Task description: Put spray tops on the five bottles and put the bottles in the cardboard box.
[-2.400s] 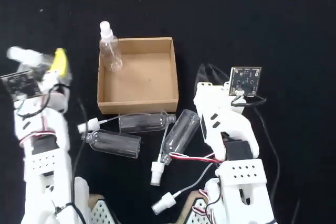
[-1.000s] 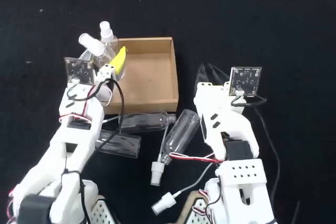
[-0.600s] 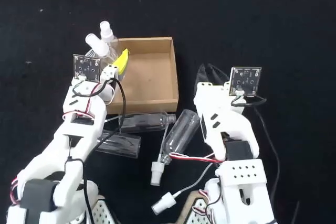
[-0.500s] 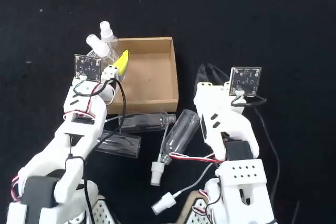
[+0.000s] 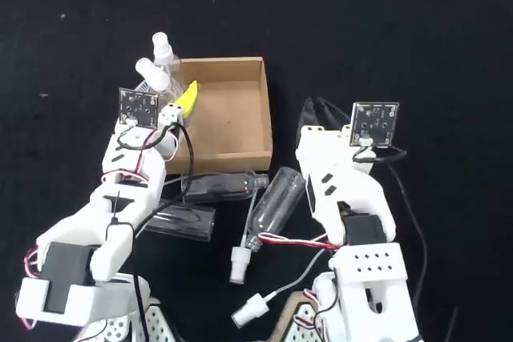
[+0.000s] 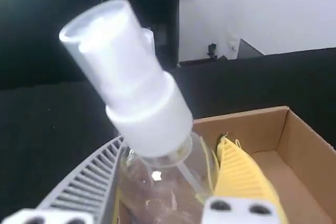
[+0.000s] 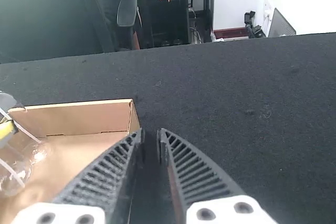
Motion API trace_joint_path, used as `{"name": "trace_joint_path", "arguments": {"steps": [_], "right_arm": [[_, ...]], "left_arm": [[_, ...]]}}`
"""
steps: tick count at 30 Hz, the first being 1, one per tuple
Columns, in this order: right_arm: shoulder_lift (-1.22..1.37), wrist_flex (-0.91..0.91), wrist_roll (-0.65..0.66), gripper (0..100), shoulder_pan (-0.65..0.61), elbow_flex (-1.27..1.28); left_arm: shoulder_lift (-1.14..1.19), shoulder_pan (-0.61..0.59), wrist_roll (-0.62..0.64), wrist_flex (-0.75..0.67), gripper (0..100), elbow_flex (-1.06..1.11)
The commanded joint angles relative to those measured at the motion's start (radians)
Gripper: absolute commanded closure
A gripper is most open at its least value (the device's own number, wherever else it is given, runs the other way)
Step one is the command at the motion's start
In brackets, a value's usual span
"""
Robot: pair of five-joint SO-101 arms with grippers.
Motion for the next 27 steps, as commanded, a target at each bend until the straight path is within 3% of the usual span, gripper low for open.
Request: {"name": "trace_joint_path", "arguments": {"steps": [1,27], "right_arm": [[-0.016,-0.037,0.009,96.2,-0.006,-0.008],[-0.016,-0.037,0.009,96.2,-0.006,-0.01]], "left_arm": [[0.002,-0.01,-0.069,-0.025,97,-0.074],[0.072,-0.056,-0.106,-0.023,97,-0.094]]}}
